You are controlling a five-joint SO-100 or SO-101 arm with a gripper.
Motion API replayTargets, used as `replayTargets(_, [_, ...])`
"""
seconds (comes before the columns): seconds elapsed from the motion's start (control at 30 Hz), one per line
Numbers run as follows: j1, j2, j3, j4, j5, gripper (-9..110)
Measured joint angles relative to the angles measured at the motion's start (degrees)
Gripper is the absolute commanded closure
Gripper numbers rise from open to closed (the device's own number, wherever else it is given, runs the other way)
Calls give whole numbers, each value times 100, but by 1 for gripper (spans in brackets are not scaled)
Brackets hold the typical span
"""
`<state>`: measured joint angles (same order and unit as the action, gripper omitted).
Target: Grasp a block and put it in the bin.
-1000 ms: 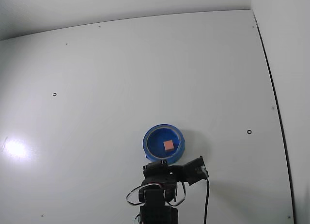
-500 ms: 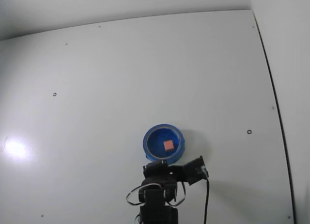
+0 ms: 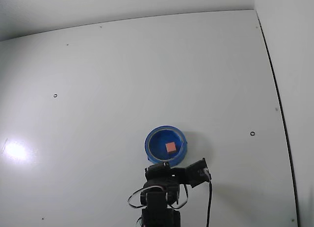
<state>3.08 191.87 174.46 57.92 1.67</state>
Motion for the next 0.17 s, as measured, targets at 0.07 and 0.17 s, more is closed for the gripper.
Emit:
replayTargets(0.07, [0, 0, 0, 0, 0, 101])
replayTargets(0.17, [0, 0, 0, 0, 0, 101])
